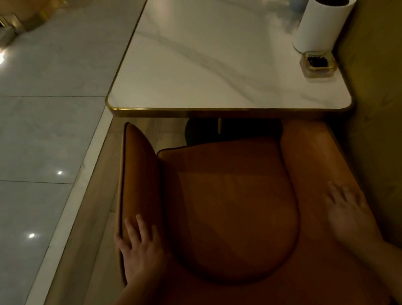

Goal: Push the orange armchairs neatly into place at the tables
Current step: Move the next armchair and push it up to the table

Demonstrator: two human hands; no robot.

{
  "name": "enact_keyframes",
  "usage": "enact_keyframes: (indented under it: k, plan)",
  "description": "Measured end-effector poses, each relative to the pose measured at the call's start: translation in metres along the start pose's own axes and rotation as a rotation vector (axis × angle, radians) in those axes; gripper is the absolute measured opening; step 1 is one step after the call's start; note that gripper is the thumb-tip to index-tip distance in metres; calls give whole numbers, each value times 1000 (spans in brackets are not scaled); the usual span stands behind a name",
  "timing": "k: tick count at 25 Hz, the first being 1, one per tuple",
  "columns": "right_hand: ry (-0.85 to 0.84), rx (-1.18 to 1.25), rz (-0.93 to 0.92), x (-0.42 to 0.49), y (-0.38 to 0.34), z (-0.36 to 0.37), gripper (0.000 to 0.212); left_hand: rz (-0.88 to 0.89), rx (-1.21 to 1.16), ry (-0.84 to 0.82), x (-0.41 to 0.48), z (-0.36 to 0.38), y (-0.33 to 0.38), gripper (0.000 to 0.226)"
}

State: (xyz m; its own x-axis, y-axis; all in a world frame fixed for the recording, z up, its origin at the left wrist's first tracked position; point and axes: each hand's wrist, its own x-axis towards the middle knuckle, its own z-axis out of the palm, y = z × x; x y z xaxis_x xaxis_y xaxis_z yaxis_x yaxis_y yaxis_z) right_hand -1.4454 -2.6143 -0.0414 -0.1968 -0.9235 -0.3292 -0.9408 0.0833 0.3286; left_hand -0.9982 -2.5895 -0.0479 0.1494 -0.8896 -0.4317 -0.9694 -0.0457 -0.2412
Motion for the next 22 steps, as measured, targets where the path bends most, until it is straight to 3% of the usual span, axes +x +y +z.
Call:
enact_keyframes:
  k: [6, 14, 22]
  plan:
    - [-18, -173, -26, -2, 3, 14, 65, -31, 93, -37, 7, 8, 1, 73]
    - [-94, -209, 33, -10, -5, 27, 78, 43, 138, -29, 18, 10, -16, 68]
    - [-71, -118, 33, -56, -60, 17, 58, 110, 150, 67, 52, 22, -70, 73]
